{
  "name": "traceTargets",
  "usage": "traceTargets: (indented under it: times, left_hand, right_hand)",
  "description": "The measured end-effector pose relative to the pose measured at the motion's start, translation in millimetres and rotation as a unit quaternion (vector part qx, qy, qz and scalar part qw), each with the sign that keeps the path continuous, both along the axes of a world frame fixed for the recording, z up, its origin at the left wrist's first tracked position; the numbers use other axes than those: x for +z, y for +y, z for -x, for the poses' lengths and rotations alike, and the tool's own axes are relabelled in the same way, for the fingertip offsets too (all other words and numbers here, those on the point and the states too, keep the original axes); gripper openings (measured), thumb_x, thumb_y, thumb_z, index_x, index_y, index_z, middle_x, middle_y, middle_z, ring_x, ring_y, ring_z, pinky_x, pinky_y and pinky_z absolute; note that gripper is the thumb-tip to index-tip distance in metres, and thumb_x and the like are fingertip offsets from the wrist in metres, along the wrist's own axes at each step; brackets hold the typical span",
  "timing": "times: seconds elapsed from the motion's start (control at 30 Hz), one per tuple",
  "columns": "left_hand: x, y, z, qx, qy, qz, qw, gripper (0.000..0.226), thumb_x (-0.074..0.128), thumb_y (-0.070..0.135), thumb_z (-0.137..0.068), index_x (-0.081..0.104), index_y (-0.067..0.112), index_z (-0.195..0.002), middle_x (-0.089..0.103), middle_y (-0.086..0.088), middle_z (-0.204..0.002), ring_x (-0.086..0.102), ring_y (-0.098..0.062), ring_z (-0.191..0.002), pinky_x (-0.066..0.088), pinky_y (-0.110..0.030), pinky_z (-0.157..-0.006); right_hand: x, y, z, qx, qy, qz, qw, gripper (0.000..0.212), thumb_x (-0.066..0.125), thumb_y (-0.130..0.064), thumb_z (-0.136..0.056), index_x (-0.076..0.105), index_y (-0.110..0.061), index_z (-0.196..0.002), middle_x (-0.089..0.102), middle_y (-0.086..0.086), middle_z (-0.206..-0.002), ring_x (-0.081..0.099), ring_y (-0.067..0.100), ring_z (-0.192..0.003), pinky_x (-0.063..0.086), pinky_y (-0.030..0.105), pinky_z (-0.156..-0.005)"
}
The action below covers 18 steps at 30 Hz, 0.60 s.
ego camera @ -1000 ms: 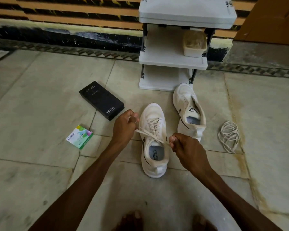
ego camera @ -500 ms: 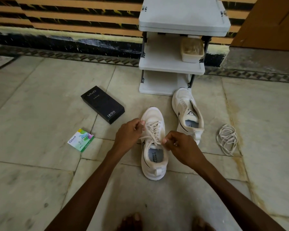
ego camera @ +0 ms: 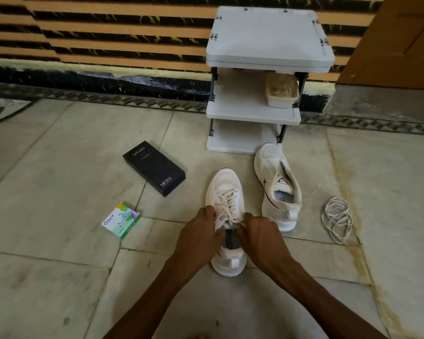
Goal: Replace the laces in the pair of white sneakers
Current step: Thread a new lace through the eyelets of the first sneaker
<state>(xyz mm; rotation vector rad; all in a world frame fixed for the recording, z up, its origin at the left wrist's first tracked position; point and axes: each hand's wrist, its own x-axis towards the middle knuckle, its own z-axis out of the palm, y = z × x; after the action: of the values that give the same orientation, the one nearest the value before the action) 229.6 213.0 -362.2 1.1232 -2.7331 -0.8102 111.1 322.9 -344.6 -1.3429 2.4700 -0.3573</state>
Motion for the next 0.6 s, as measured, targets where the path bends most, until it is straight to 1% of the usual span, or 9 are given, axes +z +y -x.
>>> traceTargets:
  times: [0.13, 0.23, 0.33, 0.4, 0.5, 0.6]
  left_hand:
    - [4.4, -20.4, 19.4, 0.008, 0.03, 0.0, 1.0, 0.035, 0.056, 0.039, -0.092, 0.049, 0.019, -0.119, 0.058, -0.002, -0.114, 0.061, -0.018, -0.093, 0.051, -0.027, -0.077]
    - [8.8, -41.7, 35.0, 0.01, 0.031, 0.008, 0.999, 0.032, 0.057, 0.037, -0.092, 0.052, 0.016, -0.115, 0.059, -0.004, -0.111, 0.061, -0.023, -0.092, 0.052, -0.035, -0.079]
    - [10.0, -61.0, 47.4, 0.008, 0.033, 0.015, 0.999, 0.031, 0.058, 0.034, -0.091, 0.054, 0.013, -0.113, 0.06, -0.006, -0.109, 0.06, -0.025, -0.092, 0.05, -0.036, -0.077]
    - [8.7, -71.2, 52.8, 0.006, 0.041, 0.011, 0.999, 0.03, 0.059, 0.033, -0.091, 0.055, 0.012, -0.112, 0.06, -0.007, -0.106, 0.06, -0.024, -0.091, 0.051, -0.037, -0.076]
    - [6.0, -83.3, 57.3, 0.012, 0.056, 0.008, 0.998, 0.028, 0.061, 0.032, -0.089, 0.056, 0.013, -0.109, 0.059, -0.005, -0.101, 0.059, -0.021, -0.087, 0.05, -0.033, -0.071]
    - [2.3, -94.4, 60.4, 0.013, 0.067, 0.008, 0.998, 0.025, 0.063, 0.032, -0.089, 0.057, 0.013, -0.104, 0.057, -0.001, -0.094, 0.056, -0.017, -0.082, 0.043, -0.028, -0.066]
  right_hand:
    - [1.7, -20.5, 19.6, -0.012, 0.037, 0.011, 0.999, 0.03, 0.041, -0.035, -0.101, 0.057, -0.012, -0.11, 0.069, 0.007, -0.103, 0.065, 0.021, -0.089, 0.049, 0.028, -0.077]
    - [4.8, -43.4, 32.5, -0.026, 0.031, 0.015, 0.999, 0.03, 0.04, -0.034, -0.101, 0.056, -0.011, -0.11, 0.068, 0.009, -0.104, 0.066, 0.024, -0.089, 0.051, 0.032, -0.078]
    - [6.3, -63.0, 40.3, -0.042, 0.012, 0.017, 0.999, 0.031, 0.04, -0.034, -0.101, 0.057, -0.009, -0.111, 0.067, 0.011, -0.107, 0.066, 0.027, -0.091, 0.052, 0.036, -0.081]
    - [5.5, -72.9, 44.2, -0.049, 0.017, 0.018, 0.998, 0.032, 0.04, -0.034, -0.101, 0.057, -0.009, -0.113, 0.067, 0.011, -0.108, 0.066, 0.027, -0.093, 0.053, 0.036, -0.082]
    - [3.5, -84.8, 48.3, -0.055, 0.028, 0.017, 0.998, 0.032, 0.041, -0.034, -0.101, 0.057, -0.009, -0.115, 0.068, 0.011, -0.109, 0.067, 0.027, -0.094, 0.053, 0.035, -0.082]
    - [-0.5, -95.6, 51.5, -0.059, 0.028, 0.029, 0.997, 0.031, 0.042, -0.034, -0.1, 0.058, -0.009, -0.112, 0.069, 0.011, -0.106, 0.067, 0.027, -0.091, 0.052, 0.035, -0.078]
